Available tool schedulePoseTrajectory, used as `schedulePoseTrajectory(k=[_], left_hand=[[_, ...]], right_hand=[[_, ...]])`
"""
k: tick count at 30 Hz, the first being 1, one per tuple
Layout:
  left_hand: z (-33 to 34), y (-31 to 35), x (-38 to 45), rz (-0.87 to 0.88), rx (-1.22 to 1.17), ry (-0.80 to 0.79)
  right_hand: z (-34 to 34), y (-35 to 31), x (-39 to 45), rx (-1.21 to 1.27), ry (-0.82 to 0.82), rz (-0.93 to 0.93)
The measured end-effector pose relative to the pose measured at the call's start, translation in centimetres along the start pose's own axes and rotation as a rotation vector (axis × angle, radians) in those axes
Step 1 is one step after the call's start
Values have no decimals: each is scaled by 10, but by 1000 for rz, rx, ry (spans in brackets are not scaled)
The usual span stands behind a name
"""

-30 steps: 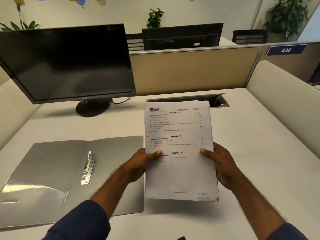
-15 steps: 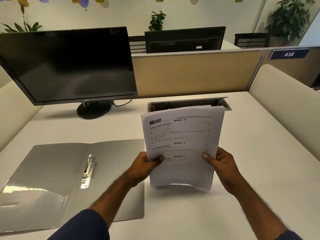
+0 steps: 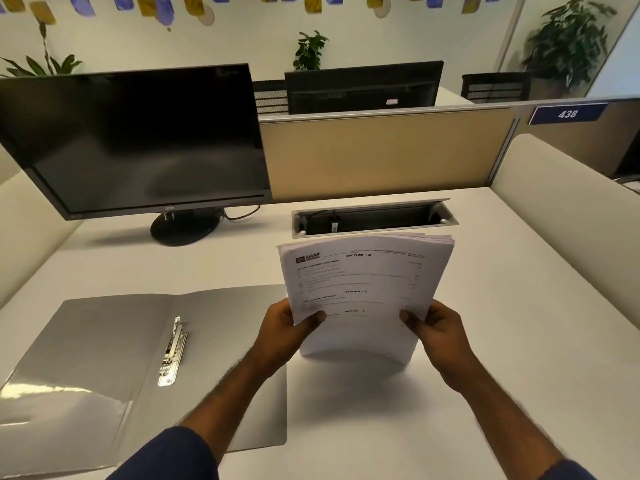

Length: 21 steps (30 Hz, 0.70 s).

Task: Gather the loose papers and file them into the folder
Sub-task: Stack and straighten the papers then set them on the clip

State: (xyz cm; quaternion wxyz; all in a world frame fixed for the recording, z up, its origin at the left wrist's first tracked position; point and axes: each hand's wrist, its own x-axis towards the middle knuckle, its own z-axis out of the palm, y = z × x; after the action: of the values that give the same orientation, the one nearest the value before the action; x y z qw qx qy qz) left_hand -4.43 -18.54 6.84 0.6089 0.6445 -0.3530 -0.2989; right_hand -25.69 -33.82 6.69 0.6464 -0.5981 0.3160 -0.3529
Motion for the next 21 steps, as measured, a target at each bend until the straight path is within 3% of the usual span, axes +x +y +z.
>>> schedulePoseTrajectory(k=[6,11,16,21], left_hand=[[4,65,4,201,-142,152],[18,100,12,178,-123,308],[33,104,13,162,-109,456],[39,105,14,138,-89,521]], right_hand=[[-1,-4,2,-30,-15,-10],[8,-28,4,6,21,-91],[35,-83,9,-9,240,-323],[56,-103,22,-49,554,-307]])
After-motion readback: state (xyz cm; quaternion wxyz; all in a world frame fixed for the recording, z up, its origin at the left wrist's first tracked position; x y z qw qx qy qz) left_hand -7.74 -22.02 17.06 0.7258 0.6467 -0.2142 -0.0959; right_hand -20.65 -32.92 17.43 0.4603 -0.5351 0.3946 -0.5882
